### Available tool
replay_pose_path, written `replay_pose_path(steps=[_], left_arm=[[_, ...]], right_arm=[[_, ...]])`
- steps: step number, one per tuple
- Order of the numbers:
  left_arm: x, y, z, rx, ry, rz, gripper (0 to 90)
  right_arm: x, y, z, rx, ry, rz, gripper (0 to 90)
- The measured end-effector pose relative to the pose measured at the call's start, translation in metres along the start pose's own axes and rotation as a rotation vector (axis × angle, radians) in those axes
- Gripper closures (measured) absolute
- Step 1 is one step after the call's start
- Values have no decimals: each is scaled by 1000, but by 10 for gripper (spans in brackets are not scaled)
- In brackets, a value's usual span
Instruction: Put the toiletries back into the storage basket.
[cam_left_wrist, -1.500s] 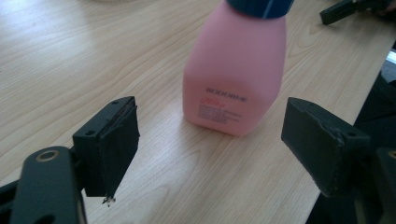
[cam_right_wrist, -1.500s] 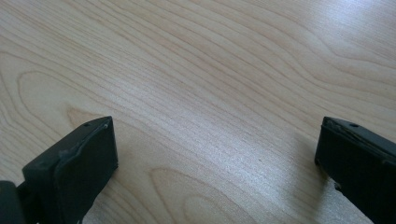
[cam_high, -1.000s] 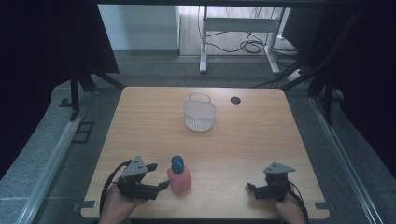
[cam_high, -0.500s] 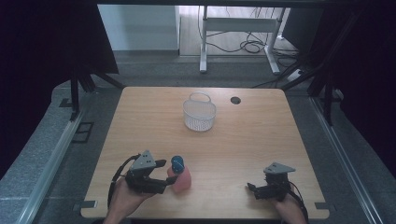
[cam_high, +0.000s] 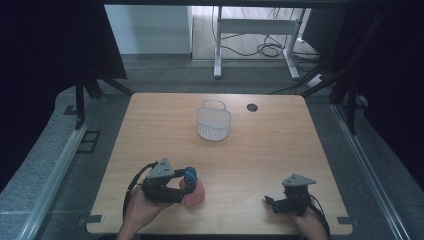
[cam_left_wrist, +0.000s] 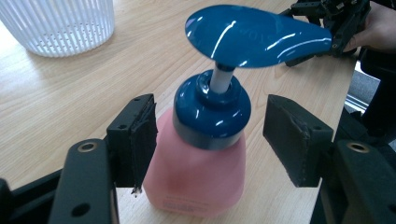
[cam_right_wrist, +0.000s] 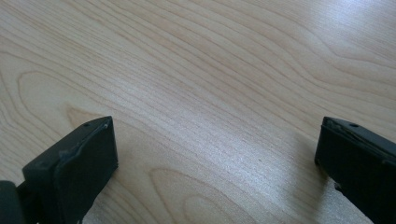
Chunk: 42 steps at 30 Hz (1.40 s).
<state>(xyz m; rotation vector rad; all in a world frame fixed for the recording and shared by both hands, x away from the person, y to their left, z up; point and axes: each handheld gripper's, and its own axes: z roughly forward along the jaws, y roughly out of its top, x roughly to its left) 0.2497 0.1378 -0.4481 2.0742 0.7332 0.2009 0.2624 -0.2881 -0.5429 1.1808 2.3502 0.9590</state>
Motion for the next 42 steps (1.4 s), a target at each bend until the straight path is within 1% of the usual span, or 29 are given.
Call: replay_pose_path(steps=[5, 8, 9, 10, 12, 13, 16, 18, 21, 25, 29, 35, 38, 42], left_arm=[[0, 3, 3, 1, 3, 9, 385], [0, 4, 5, 3, 2, 15, 433], [0, 4, 6, 4, 0, 17, 433], [0, 4, 6, 4, 1, 18, 462], [0, 5, 6, 4, 2, 21, 469], [0, 5, 6, 6, 3, 22, 490], [2, 5, 6, 6, -3, 24, 500], [1, 6, 5, 8, 1, 38, 515], [0, 7, 5, 15, 12, 56, 520], [0, 8, 5, 18, 18, 60, 524], [1, 9, 5, 19, 34, 62, 525], [3, 16, -1, -2, 29, 44, 525], [4, 19, -3, -2, 39, 43, 525], [6, 23, -4, 2, 41, 40, 525]], right_arm=[[0, 0, 0, 0, 0, 0, 0], [0, 0, 0, 0, 0, 0, 0], [0, 0, 0, 0, 0, 0, 0], [0, 0, 0, 0, 0, 0, 0], [0, 0, 0, 0, 0, 0, 0], [0, 0, 0, 0, 0, 0, 0], [0, 0, 0, 0, 0, 0, 0], [0, 0, 0, 0, 0, 0, 0], [0, 0, 0, 0, 0, 0, 0], [0, 0, 0, 0, 0, 0, 0], [0, 0, 0, 0, 0, 0, 0], [0, 0, 0, 0, 0, 0, 0], [0, 0, 0, 0, 0, 0, 0], [0, 0, 0, 0, 0, 1, 0]])
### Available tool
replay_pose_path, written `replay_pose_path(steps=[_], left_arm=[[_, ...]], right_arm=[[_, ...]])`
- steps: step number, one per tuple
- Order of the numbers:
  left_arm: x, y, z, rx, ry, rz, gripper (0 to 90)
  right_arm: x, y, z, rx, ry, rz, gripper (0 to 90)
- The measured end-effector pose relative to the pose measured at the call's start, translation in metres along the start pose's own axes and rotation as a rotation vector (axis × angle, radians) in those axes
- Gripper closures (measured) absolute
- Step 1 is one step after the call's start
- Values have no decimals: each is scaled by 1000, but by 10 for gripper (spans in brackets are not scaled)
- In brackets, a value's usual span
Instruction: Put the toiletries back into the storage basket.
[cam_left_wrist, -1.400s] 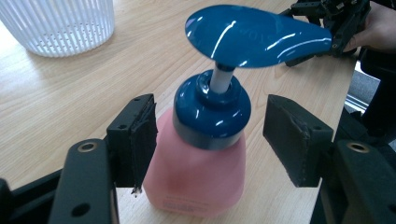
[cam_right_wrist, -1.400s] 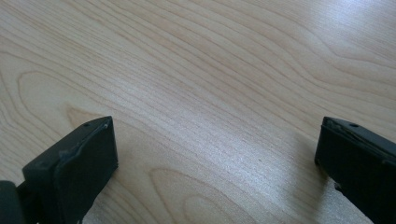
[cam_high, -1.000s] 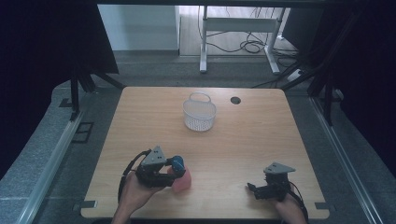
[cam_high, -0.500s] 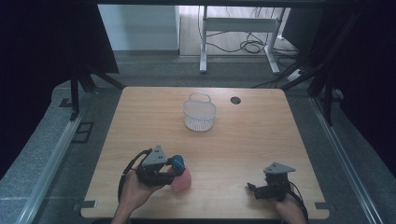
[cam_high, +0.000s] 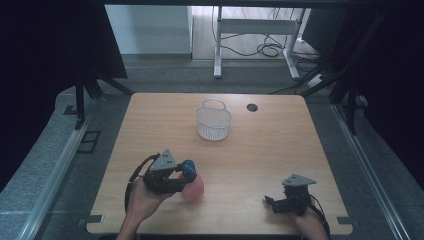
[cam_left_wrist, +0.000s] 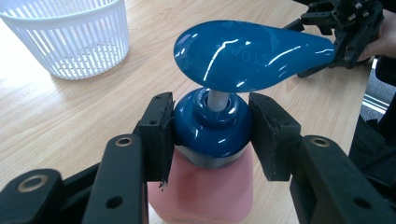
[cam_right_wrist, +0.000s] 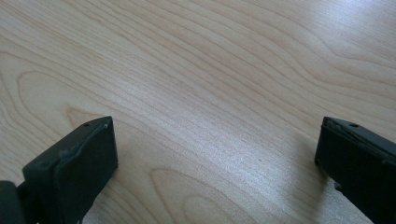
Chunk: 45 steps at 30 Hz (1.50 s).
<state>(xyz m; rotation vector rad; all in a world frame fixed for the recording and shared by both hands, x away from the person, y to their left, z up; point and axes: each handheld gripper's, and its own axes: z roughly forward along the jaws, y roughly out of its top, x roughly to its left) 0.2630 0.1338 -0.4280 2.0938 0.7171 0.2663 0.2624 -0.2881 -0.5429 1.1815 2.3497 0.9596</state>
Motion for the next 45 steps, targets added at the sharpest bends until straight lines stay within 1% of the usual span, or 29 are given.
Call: replay_pose_path(steps=[5, 11, 19, 26, 31, 34, 39, 45], left_arm=[[2, 6, 0, 7, 9, 7, 525], [5, 17, -1, 3, 31, 10, 525], [10, 30, 0, -6, 38, 10, 525], [13, 42, 3, 0, 51, 20, 525], [16, 48, 6, 6, 55, 15, 525], [18, 51, 6, 1, 60, 8, 525], [23, 58, 7, -8, 54, -4, 525], [29, 67, 9, -12, 60, -15, 526]], right_arm=[[0, 0, 0, 1, 0, -2, 0], [0, 0, 0, 0, 0, 1, 0], [0, 0, 0, 1, 0, -1, 0], [0, 0, 0, 2, 1, -2, 0], [0, 0, 0, 2, 0, -4, 0], [0, 0, 0, 1, 0, -4, 0], [0, 0, 0, 1, -1, -4, 0], [0, 0, 0, 1, -2, -5, 0]])
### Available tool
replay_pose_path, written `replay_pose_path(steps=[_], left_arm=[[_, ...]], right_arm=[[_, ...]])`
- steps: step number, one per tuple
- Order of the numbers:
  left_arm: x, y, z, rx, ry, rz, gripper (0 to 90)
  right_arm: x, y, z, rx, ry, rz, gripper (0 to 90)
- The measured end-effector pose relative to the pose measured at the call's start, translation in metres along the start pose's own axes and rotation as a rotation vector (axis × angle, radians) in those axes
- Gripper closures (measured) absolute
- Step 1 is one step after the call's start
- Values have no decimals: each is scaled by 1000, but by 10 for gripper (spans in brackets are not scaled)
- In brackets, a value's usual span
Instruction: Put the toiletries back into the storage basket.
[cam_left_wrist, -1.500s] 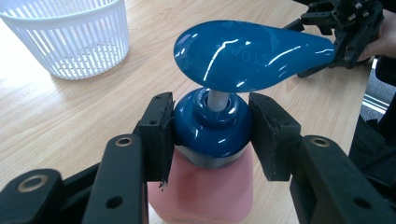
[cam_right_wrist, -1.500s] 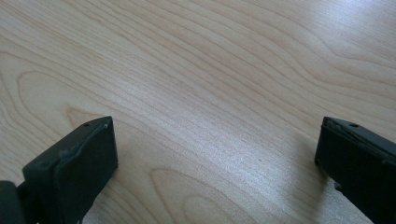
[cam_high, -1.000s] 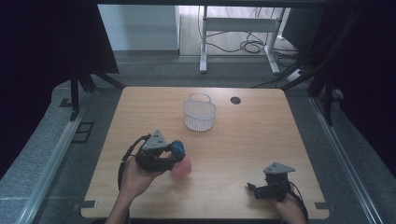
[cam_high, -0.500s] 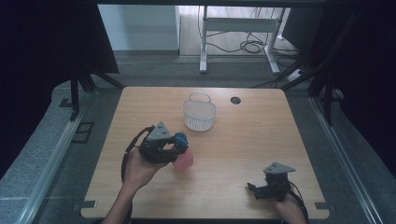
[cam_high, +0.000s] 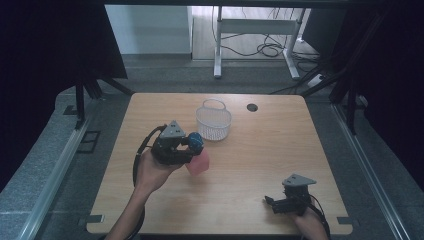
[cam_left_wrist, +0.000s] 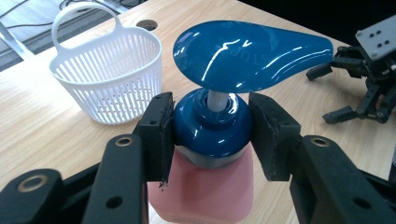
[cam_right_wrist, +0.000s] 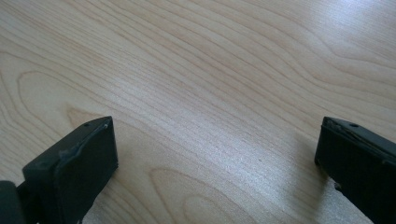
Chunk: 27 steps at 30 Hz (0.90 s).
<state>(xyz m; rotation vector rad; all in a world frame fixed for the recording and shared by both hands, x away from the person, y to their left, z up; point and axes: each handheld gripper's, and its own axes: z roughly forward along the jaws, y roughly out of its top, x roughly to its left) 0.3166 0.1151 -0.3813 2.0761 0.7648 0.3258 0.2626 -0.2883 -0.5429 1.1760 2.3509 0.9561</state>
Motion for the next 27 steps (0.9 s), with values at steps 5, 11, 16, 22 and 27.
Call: replay_pose_path(steps=[5, 11, 16, 22, 27], left_arm=[[4, 7, 1, -1, -3, -4, 526], [8, 17, 4, 1, 10, -2, 526], [11, 24, 7, -1, 19, 1, 526], [15, 32, 10, 0, 33, 1, 526], [19, 39, 14, -5, 40, -2, 526]], right_arm=[[0, 0, 0, 0, 0, 0, 0], [0, 0, 0, 0, 1, 1, 0], [0, 0, 0, 0, 0, 1, 0], [0, 0, 0, 0, 1, 2, 0], [0, 0, 0, 0, 1, 2, 0]])
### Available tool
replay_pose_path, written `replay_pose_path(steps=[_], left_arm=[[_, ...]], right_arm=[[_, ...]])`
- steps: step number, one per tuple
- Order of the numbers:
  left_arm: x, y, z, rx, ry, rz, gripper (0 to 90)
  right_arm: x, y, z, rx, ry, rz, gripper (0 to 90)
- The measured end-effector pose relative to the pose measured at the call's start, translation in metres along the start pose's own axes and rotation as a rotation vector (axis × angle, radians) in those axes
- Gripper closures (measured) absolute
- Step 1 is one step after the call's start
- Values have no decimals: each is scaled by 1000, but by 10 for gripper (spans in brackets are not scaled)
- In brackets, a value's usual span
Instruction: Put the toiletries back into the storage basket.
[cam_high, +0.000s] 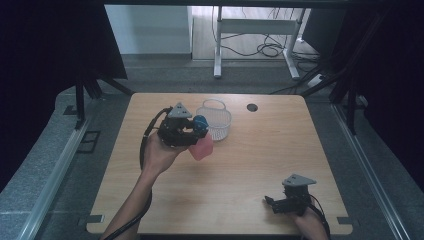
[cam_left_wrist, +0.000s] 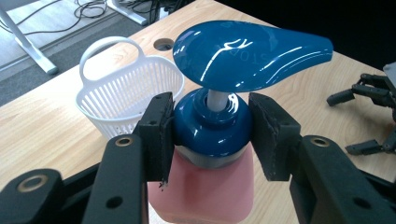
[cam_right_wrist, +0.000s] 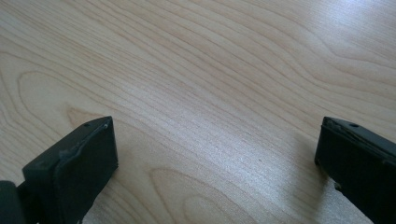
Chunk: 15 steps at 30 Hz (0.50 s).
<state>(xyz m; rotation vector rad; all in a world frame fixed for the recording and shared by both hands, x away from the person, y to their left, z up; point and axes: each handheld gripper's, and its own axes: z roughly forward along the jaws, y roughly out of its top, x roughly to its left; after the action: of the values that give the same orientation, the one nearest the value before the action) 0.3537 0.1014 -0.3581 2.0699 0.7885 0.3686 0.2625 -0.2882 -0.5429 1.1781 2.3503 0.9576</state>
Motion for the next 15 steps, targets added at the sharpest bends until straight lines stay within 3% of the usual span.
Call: replay_pose_path(steps=[15], left_arm=[[9, 24, 8, -19, 18, -6, 526]], right_arm=[[0, 0, 0, 0, 0, -1, 0]])
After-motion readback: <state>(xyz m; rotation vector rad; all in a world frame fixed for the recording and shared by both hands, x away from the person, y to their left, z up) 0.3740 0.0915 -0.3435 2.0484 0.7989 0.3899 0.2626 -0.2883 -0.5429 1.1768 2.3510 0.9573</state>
